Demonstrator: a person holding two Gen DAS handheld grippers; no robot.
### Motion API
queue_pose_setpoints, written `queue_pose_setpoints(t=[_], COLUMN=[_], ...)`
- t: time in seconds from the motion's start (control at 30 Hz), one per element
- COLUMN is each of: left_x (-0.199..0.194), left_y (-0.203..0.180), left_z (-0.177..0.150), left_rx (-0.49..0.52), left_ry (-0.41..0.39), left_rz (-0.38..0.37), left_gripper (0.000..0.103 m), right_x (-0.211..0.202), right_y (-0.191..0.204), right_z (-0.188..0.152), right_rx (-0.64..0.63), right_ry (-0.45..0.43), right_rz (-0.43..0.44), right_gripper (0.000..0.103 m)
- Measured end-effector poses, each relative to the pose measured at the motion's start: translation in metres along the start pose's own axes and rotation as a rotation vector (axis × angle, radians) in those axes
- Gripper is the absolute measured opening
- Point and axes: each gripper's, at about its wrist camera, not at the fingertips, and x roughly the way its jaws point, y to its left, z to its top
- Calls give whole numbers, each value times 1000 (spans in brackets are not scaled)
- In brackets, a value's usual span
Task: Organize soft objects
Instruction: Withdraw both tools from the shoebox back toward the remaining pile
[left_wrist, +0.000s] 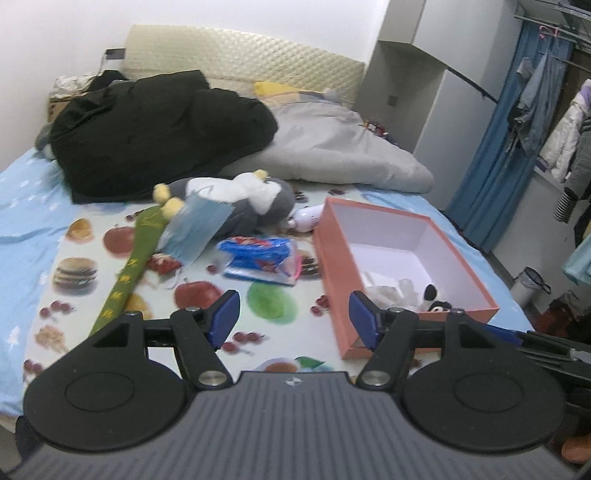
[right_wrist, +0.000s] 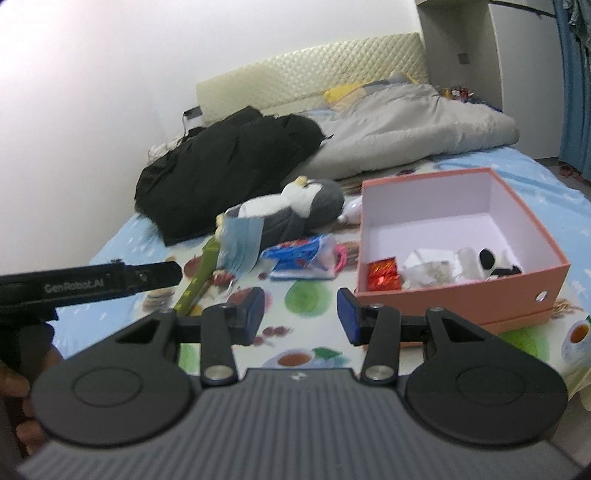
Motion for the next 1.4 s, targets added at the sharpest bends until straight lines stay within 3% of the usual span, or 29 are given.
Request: queue_pose_setpoints(t=[0.37, 0.63, 0.77, 0.9, 1.4], left_x=[2, 24, 44, 68, 200], left_y=[19, 35, 46, 59, 119], left_z=[-22, -20, -19, -17, 4], left_rx=[12, -38, -55, -88, -113], left_ry=[25, 54, 83, 87, 131], left_rz=[84, 97, 97, 102, 219], left_gripper=[72, 72, 72, 83, 83], right_x=[14, 36, 52, 69, 171], right_y=[19, 21, 21, 23, 24], right_z=[-20, -18, -12, -5, 40], right_rx=[-38, -53, -70, -120, -253], right_ry=[65, 122, 154, 178, 302], right_rz=[24, 19, 13, -8, -65], right_gripper=[47, 47, 47, 47, 47])
